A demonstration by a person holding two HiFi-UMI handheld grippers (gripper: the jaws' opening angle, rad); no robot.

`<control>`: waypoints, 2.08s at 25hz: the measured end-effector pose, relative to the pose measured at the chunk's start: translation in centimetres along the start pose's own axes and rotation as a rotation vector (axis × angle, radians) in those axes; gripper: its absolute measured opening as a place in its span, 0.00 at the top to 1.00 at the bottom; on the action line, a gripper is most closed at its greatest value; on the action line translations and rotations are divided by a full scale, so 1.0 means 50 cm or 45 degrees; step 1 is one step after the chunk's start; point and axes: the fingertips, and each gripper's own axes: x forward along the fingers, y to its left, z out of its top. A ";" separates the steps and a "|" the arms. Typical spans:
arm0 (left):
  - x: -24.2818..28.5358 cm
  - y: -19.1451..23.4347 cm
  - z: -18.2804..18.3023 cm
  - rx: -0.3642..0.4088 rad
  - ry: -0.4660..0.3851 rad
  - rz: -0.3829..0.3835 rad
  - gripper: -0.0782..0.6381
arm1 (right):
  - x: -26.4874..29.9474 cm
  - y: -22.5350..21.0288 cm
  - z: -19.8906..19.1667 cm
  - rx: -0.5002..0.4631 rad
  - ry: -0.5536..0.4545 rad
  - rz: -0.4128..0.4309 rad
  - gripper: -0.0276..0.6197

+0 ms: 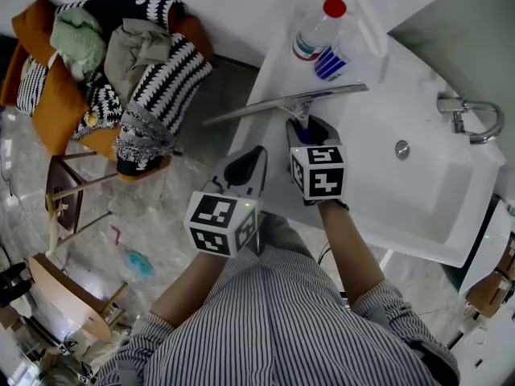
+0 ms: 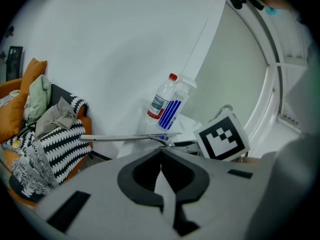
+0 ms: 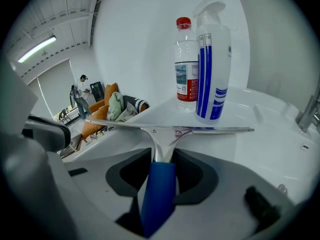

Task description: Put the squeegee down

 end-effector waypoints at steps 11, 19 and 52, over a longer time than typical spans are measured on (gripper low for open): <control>-0.015 -0.003 0.004 0.007 -0.017 0.003 0.87 | -0.008 -0.003 0.001 0.007 0.023 -0.028 0.66; -0.036 -0.003 0.030 0.046 -0.057 0.004 0.87 | -0.054 -0.001 0.031 -0.017 -0.066 -0.045 0.65; -0.146 -0.138 0.148 0.269 -0.262 -0.169 0.87 | -0.413 0.074 0.198 -0.062 -0.590 -0.040 0.77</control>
